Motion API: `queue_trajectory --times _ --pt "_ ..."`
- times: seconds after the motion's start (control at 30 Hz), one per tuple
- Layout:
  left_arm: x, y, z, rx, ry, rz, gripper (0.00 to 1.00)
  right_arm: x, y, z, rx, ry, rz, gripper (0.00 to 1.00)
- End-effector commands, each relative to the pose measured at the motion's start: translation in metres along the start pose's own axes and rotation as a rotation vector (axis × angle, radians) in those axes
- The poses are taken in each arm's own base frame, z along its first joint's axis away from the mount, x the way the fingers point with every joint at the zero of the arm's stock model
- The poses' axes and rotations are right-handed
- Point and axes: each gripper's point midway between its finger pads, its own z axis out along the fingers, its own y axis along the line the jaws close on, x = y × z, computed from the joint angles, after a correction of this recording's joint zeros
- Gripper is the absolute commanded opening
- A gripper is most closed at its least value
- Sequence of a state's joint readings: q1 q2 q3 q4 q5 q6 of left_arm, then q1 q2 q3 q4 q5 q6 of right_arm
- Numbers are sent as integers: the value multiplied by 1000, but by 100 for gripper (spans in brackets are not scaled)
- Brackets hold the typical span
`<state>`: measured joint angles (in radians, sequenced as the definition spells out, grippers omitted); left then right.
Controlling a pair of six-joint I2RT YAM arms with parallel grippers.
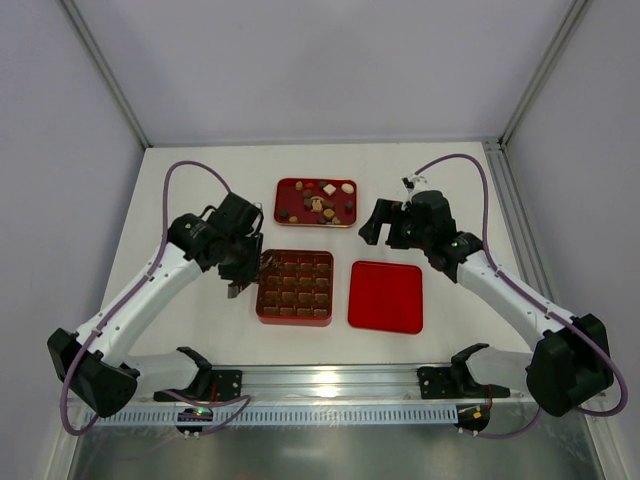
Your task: Pack the chocolate
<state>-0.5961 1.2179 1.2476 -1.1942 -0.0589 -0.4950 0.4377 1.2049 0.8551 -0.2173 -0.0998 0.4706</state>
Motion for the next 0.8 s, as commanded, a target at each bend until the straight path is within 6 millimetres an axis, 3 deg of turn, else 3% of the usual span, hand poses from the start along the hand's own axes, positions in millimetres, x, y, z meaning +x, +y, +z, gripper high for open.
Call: queue_trajectory --times 0.0,0.3,0.4,0.53,0.7,0.77 --pt "-9 -4 -1 12 -36 -4 35 -19 12 0 -29 -51 -8 100" --pt "-16 -6 -8 11 -55 -2 39 -20 14 -1 -37 -53 -8 100" --pt "-35 -18 -26 56 -97 2 39 -22 16 -2 -42 -53 -10 100" --pt "-54 -31 -34 95 -126 5 38 -25 17 -4 -42 -58 -14 100" --pt "-92 -49 -29 116 -179 3 39 -25 18 -4 -41 -55 -18 99" --pt "-106 -54 -12 96 -170 15 39 -26 18 -6 -45 -58 -22 100"
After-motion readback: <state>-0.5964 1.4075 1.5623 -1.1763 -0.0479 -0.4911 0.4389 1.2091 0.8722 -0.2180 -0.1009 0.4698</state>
